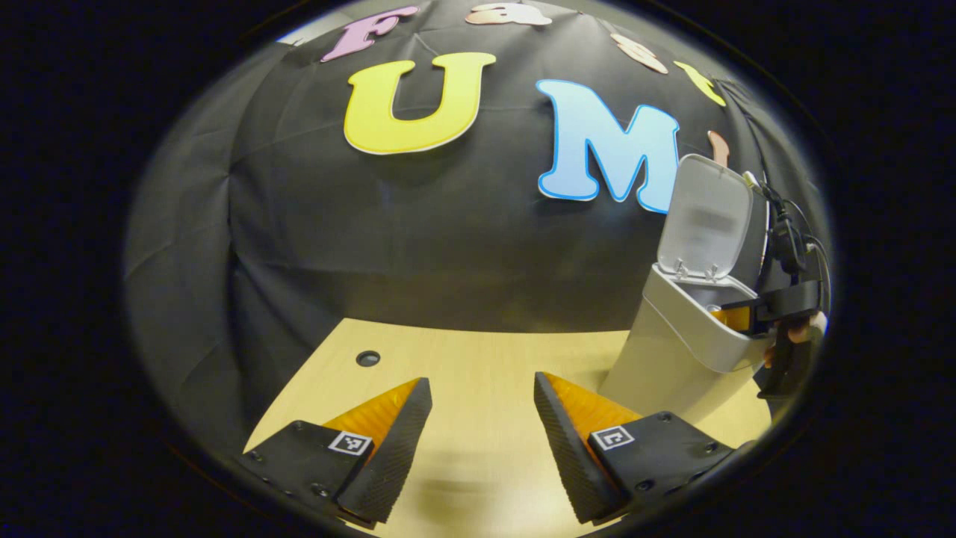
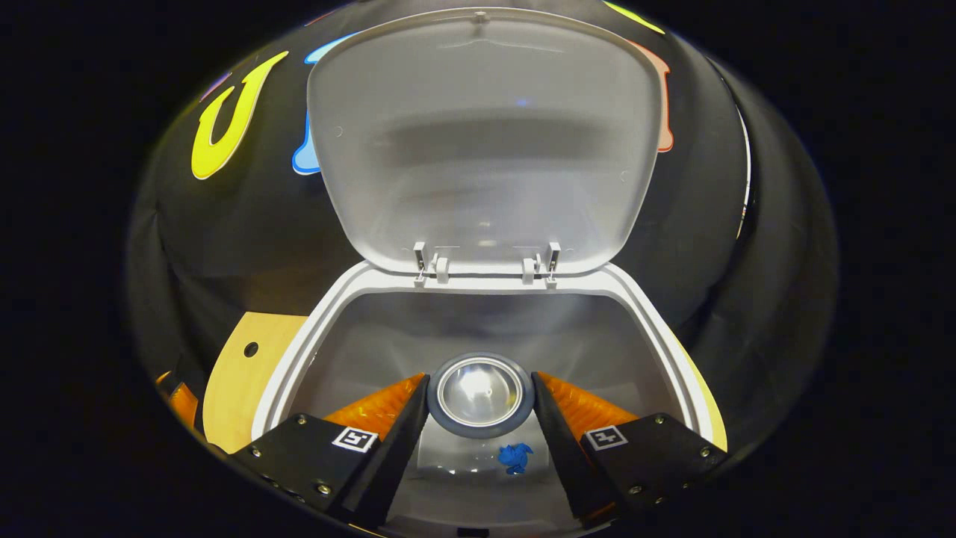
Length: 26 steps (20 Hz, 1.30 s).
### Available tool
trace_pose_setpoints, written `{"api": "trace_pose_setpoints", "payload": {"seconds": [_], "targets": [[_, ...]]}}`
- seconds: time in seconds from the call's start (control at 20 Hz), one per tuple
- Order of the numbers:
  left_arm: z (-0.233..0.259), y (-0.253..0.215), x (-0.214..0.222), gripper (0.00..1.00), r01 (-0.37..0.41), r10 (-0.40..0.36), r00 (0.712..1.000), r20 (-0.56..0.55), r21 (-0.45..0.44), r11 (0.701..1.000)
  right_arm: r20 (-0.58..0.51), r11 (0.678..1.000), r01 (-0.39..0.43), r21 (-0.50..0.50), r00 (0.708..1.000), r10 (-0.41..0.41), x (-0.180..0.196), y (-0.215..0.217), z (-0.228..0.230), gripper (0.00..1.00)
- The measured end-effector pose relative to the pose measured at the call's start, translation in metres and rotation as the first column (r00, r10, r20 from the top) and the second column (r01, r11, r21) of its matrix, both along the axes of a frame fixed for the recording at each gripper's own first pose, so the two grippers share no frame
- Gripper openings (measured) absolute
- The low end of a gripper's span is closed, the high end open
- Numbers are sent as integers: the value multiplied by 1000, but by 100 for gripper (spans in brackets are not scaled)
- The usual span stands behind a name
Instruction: Press the lid of the desktop garbage bin to open it, pick up the crumpled paper on the desktop and throw it into the bin, then pick up the pop can on the desktop and drop it into the bin, and finally close the garbage bin lid.
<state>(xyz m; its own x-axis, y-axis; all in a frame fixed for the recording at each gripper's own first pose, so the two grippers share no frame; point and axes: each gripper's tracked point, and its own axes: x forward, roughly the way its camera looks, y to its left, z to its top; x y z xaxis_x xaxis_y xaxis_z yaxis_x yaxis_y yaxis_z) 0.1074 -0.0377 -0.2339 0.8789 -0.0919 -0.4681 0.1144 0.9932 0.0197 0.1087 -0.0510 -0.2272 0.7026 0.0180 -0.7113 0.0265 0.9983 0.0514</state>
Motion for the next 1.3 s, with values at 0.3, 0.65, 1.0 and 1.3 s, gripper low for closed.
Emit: {"api": "trace_pose_setpoints", "payload": {"seconds": [0.3,0.65,1.0,1.3], "targets": [[0,2,-1,91,-4,4,1000,0,4,1000,2,1000,0,-1,1000,0,0,0,0,86],[0,3,-2,91,-8,8,1000,-2,1,1000,9,1000,0,-1,1000,0,1,0,1,86],[1,4,-5,91,-13,13,1000,3,-6,1000,26,999,-22,40,999,21,-2,8,9,89],[2,6,-9,88,-11,11,1000,3,-8,1000,138,999,-35,36,990,30,-14,4,44,94]]}}
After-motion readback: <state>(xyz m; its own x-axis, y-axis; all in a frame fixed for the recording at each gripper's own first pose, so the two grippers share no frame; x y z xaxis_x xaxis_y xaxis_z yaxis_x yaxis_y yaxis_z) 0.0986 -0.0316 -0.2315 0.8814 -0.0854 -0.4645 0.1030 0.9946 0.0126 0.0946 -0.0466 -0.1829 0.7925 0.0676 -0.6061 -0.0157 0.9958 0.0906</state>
